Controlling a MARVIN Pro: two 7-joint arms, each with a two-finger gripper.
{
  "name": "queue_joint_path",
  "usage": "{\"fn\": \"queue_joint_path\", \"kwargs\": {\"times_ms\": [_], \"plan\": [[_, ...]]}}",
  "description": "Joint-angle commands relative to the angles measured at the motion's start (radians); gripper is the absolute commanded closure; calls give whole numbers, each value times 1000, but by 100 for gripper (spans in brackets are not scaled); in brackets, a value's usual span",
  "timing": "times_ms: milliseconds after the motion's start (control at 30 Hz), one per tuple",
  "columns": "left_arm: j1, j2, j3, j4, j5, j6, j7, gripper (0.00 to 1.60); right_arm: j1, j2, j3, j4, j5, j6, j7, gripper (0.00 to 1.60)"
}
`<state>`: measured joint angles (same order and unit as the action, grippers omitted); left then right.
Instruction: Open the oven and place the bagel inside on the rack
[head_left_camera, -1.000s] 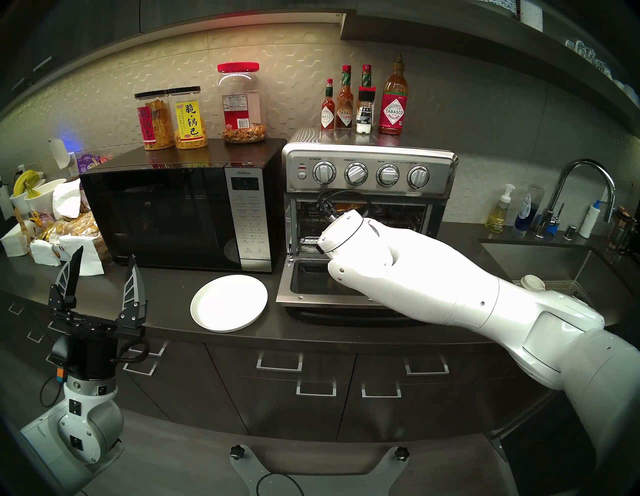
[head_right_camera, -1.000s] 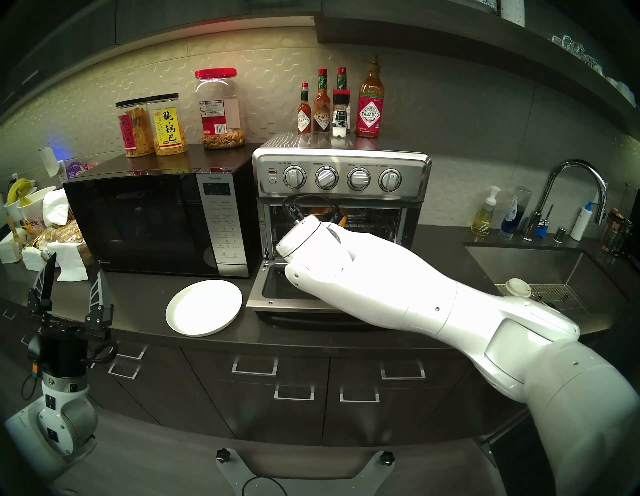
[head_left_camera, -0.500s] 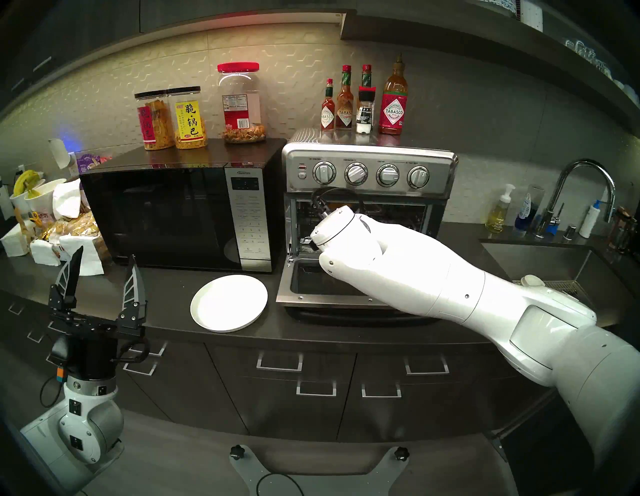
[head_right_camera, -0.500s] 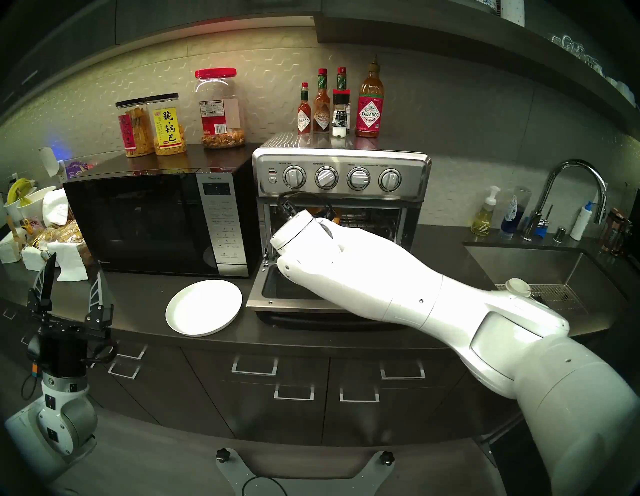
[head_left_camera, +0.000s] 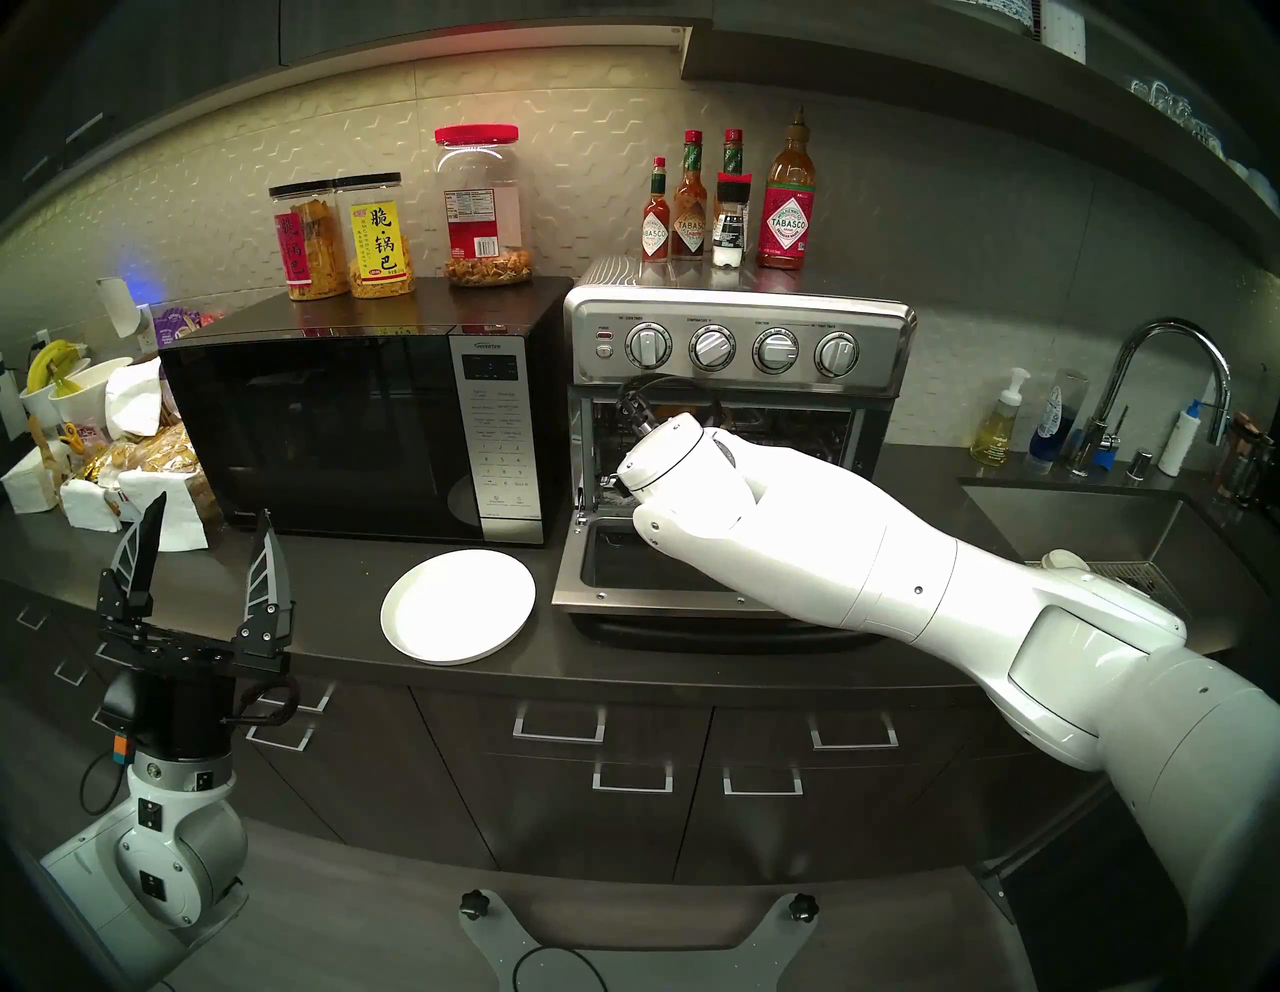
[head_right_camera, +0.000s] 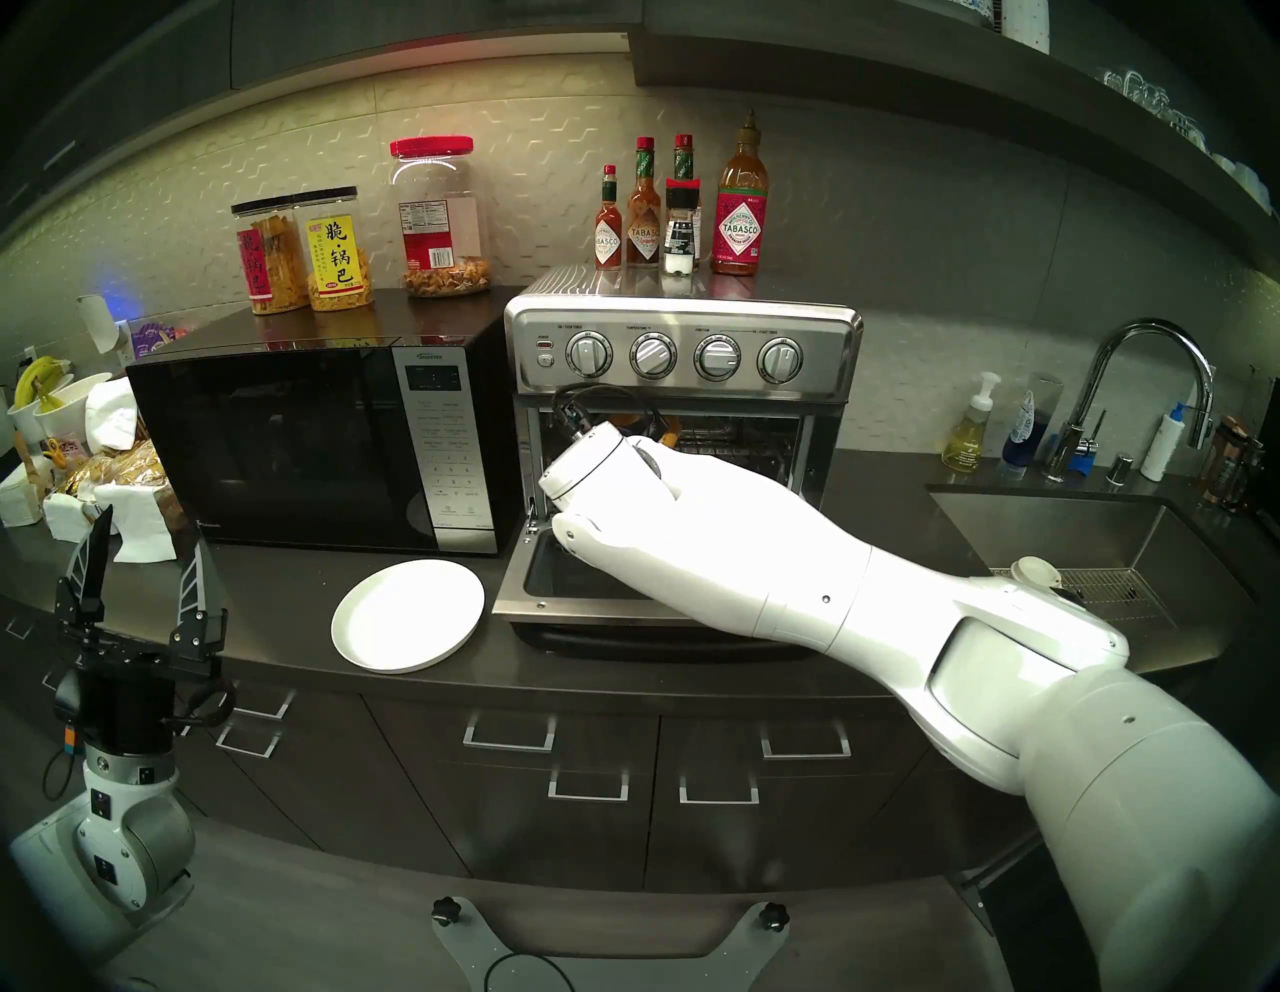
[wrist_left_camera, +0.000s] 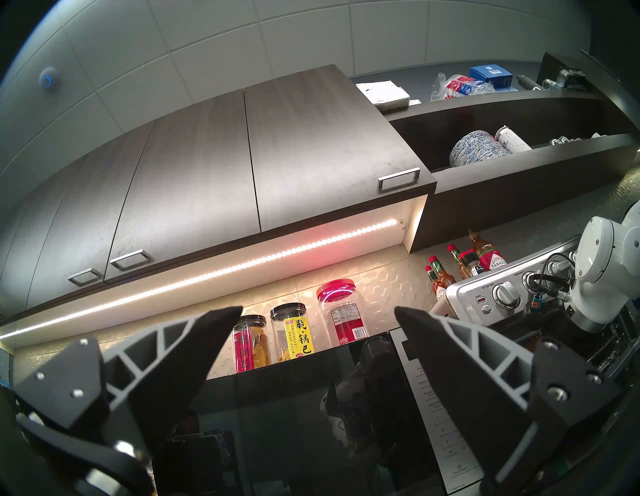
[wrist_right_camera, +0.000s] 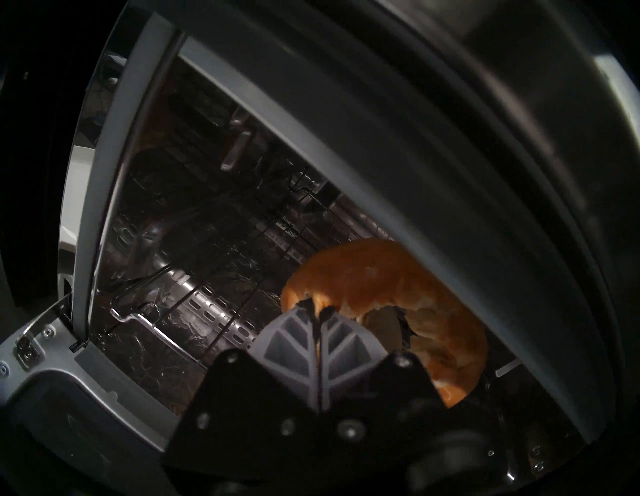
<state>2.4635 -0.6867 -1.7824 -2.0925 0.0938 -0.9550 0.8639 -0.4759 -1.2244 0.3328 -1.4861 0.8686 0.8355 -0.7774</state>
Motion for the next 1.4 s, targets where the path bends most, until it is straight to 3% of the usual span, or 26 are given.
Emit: {"fn": "queue_joint_path", "kwargs": {"times_ms": [0,500,900,1100,1367], "plan": [[2,0,-9,-12,0,0,1,0,23,2,19,-25,-16,-8,-27,0],[0,0,-8,-11,0,-1,1,0,33,14,36,-76,-3,27,-32,0],[0,0,-8,-11,0,-1,1,0,16,2,111,-109,91,124,-46,0],[1,0,-9,-12,0,-1,1,0,9,-2,120,-115,114,124,-76,0],[1,0,-9,-12,0,-1,1,0,-27,75,130,-241,157,124,-105,0]]}}
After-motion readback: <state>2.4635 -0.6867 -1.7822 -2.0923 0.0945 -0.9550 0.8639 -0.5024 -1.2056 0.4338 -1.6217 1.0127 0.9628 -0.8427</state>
